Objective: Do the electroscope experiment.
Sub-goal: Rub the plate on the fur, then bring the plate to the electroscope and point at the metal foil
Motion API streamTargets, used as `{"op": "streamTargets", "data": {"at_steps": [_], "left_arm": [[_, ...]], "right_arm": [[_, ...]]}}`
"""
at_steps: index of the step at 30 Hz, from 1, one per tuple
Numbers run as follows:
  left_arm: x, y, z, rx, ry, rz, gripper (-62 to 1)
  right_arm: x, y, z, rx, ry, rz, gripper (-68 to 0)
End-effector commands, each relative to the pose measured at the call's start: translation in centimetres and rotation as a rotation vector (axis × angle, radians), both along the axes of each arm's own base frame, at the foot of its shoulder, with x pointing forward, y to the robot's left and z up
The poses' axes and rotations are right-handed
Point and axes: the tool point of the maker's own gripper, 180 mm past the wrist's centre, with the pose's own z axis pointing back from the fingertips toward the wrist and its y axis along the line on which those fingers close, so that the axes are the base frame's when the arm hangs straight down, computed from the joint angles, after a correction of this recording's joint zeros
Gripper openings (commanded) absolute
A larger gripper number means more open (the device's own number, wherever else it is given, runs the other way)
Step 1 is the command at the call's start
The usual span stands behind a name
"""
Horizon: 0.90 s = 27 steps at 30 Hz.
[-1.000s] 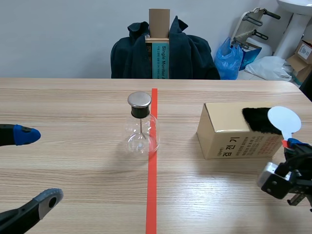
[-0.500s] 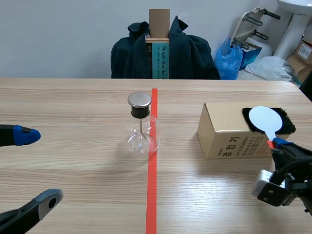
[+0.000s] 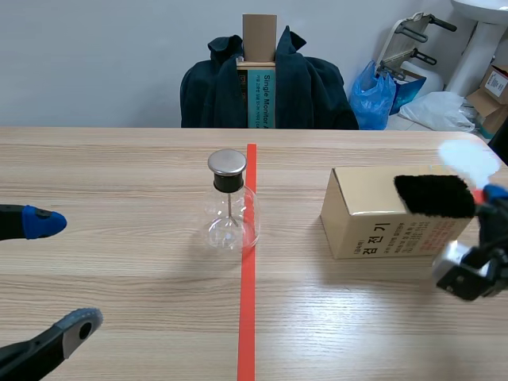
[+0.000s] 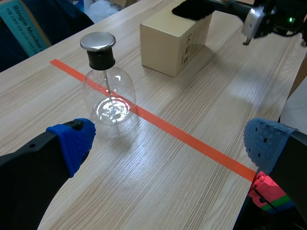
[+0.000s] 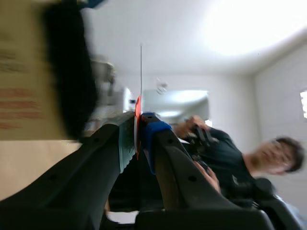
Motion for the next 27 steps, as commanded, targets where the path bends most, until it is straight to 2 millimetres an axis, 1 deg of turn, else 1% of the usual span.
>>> {"op": "streamTargets", "data": {"at_steps": [1,3,5,7,9,11,13,16,19,21,24,27], "left_arm": [[0.3,0.0,0.5,-0.018,-0.015,0.008,-1.1],[0.6,0.0,0.1,0.009,-0.010,0.008,-7.5],[1.2,0.2,-0.2,0.047,-0.011,0.009,-15.2],[2.0,0.6,-0.2,0.071,-0.022,0.013,-25.1],[2.9,1.1,-0.2,0.089,-0.039,0.020,-36.6],[3.7,1.3,-0.3,0.092,-0.051,0.017,-49.1],[4.5,1.5,-0.5,0.090,-0.056,0.013,-59.4],[5.9,1.4,-1.3,0.074,-0.058,0.018,-59.0],[7.9,1.3,-2.5,0.046,-0.061,0.057,-59.0],[9.3,1.1,-3.5,0.035,-0.060,0.080,-59.0],[11.0,0.2,-5.3,0.029,-0.057,0.090,-57.7],[12.0,-1.0,-7.0,0.022,-0.055,0.079,-57.7]], "right_arm": [[1.1,-1.4,6.7,-0.084,-0.205,-0.023,-66.8],[1.1,-2.1,11.2,-0.103,-0.325,-0.047,-66.8],[0.7,-2.6,16.1,-0.111,-0.457,-0.068,-66.8],[-0.2,-2.9,20.8,-0.111,-0.592,-0.088,-66.8],[-1.5,-3.0,25.1,-0.103,-0.720,-0.099,-66.8],[-3.0,-2.9,28.7,-0.087,-0.835,-0.103,-66.8],[-4.5,-2.7,31.5,-0.070,-0.929,-0.098,-66.8],[-6.6,-2.2,34.6,-0.060,-1.040,-0.092,-66.8],[-8.3,-1.8,36.4,-0.059,-1.112,-0.087,-66.8],[-9.0,-1.6,37.1,-0.060,-1.136,-0.086,-66.8],[-9.8,-1.4,37.8,-0.049,-1.165,-0.083,-66.8],[-10.2,-1.2,38.1,-0.033,-1.182,-0.073,-66.8]]}}
